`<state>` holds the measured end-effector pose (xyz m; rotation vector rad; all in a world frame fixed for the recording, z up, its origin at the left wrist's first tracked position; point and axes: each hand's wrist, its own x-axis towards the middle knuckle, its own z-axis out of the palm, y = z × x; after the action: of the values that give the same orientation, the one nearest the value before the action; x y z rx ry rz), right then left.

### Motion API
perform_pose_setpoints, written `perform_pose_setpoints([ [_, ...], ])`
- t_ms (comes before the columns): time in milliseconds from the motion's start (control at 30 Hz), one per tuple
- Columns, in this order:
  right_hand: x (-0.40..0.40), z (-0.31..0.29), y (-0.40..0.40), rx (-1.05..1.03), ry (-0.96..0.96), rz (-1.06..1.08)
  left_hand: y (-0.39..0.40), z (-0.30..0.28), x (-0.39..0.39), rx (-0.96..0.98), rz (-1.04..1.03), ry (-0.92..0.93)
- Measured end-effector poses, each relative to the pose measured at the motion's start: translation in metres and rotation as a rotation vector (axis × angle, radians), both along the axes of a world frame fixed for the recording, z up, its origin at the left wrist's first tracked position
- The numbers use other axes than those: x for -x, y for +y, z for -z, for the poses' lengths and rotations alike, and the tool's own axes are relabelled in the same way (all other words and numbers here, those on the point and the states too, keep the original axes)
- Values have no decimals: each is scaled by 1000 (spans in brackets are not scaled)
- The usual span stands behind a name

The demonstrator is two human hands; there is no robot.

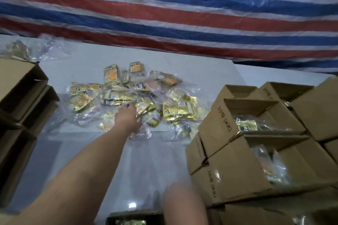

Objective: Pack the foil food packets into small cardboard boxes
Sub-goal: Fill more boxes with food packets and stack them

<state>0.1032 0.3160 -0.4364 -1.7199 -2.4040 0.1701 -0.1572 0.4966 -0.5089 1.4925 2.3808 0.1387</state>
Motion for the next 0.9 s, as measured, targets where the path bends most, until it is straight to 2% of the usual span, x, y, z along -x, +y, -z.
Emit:
perform_pose_setpoints([
  [200,-2,5,-4,-63,-18,-17,-1,13,-4,93,-67,59],
  [267,-2,4,-5,-5,0,-10,-14,7,-5,99,-90,-47],
  [367,-4,-1,-2,87,52,10,-39,-19,-7,-13,-128,-264],
  [433,0,-12,7,231,21,117,-59,-52,-11,-87,-183,-427],
  [467,2,-14,11,280,74,180,-70,-71,-14,-126,-209,-534],
  [533,10,-34,20,398,303,299,-95,-110,-23,-197,-253,-705],
  [633,26,-81,38,672,957,364,-136,-171,-40,-278,-194,-784],
  [700,31,-113,48,791,1283,296,-162,-209,-54,-350,-142,-826],
  [800,35,-158,56,926,1582,65,-193,-256,-76,-439,-78,-921],
  [900,36,-196,45,949,1687,-145,-212,-283,-96,-528,-59,-948],
])
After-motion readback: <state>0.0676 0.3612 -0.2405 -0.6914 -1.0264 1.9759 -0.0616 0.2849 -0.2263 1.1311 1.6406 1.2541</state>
